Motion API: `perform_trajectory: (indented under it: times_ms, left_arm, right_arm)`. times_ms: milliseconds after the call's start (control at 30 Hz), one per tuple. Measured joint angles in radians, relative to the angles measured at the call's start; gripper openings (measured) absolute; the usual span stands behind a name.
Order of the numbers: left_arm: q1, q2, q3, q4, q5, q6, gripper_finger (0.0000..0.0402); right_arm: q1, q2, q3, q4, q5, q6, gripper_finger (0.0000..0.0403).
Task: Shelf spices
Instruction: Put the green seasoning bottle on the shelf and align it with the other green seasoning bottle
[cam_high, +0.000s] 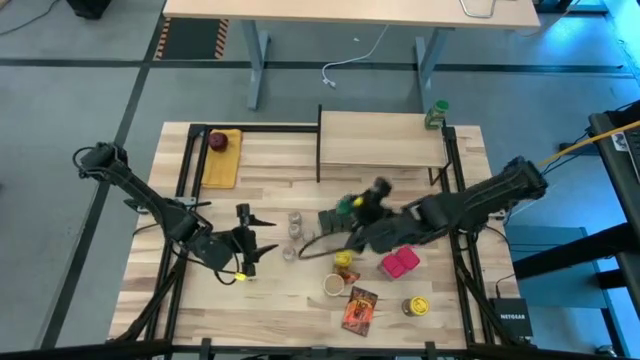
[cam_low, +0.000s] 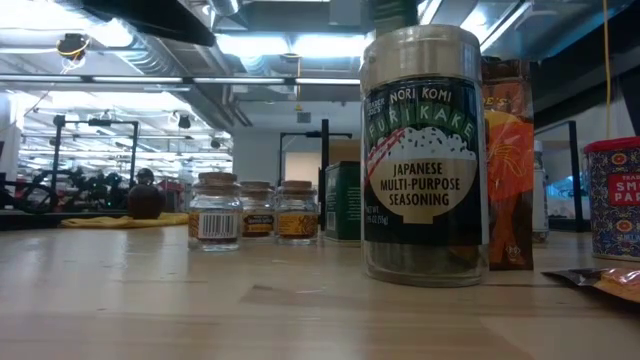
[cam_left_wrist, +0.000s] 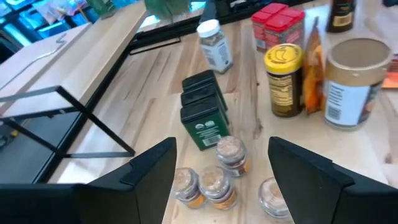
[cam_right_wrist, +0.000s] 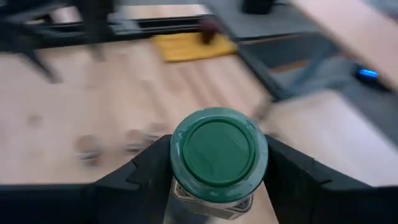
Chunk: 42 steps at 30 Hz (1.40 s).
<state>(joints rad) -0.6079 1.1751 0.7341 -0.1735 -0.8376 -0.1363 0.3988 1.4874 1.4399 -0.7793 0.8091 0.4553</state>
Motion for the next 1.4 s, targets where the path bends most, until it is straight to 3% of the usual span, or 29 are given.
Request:
perform_trajectory:
  times_ms: [267, 433, 800, 1167, 1400]
  left_arm:
    - [0.054, 0.000, 0.000, -0.002, 0.026, 0.013, 0.0249]
    - [0.078, 0.000, 0.000, 0.000, 0.044, 0.013, 0.0249]
    - [0.081, 0.000, 0.000, 0.001, 0.053, 0.013, 0.0249]
    - [0.081, 0.006, -0.008, 0.000, 0.053, 0.014, 0.0249]
    - [0.081, 0.006, -0.008, 0.001, 0.053, 0.014, 0.0249]
  right_arm:
    - [-0.019, -0.150, 0.001, -0.519, 0.213, 0.419, 0.0215]
    - [-0.100, -0.202, -0.023, -0.746, 0.236, 0.669, 0.0215]
    - [-0.404, -0.292, -0.192, -0.704, 0.139, 0.684, 0.0215]
    - [-0.617, -0.425, -0.325, -0.390, 0.043, 0.456, 0.0215]
    - [-0.752, -0.441, -0.384, -0.320, -0.016, 0.374, 0.0215]
